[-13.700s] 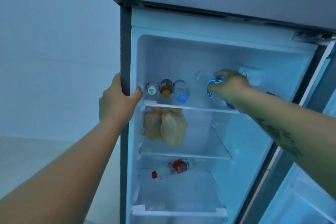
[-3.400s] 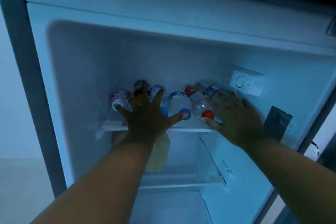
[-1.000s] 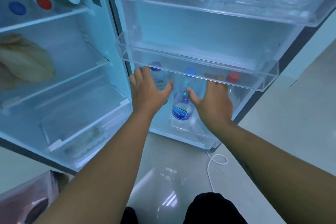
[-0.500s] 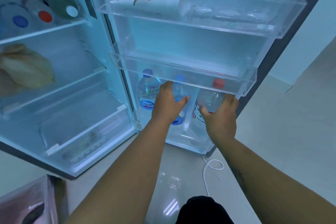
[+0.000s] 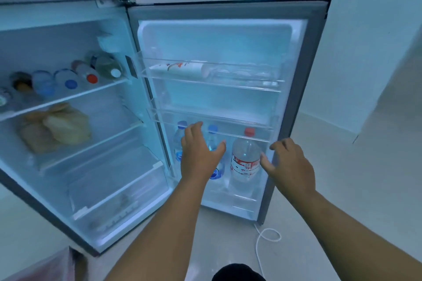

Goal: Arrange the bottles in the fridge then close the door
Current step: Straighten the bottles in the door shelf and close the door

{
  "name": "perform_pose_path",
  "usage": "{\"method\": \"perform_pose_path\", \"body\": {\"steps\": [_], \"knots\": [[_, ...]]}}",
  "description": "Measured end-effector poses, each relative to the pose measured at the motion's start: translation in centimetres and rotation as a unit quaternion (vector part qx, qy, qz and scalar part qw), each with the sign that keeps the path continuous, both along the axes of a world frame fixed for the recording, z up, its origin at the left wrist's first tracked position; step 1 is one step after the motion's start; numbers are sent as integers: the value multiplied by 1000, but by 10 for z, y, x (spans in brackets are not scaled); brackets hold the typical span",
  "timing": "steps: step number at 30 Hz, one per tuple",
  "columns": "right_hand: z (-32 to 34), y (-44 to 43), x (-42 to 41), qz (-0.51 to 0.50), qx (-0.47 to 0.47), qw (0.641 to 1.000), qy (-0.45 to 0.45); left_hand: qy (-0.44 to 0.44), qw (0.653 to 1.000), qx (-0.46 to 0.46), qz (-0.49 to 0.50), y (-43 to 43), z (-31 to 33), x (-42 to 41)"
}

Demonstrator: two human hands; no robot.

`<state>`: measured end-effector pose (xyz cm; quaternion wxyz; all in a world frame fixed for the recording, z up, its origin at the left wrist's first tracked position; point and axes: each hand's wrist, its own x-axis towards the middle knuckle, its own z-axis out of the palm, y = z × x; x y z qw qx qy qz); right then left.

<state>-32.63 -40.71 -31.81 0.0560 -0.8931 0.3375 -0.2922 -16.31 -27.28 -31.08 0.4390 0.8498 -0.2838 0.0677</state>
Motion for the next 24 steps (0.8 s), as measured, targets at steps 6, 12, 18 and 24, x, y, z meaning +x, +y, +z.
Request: {"method": "perform_pose_path", "body": {"steps": [6,12,18,24], "knots": [[119,-56,-26,52,-227,969,-77,-69,989,125,-46,-14,20,-22],[215,-100,-1,14,-204,976,-72,-57,989,128,-43,-26,19,-31],[248,-138,33,80,-149,986,-1,-65,987,146,-30,-32,17,-31],[235,-146,47,138,-106,978,-118,-16,986,163,-4,-50,32,-55]]}}
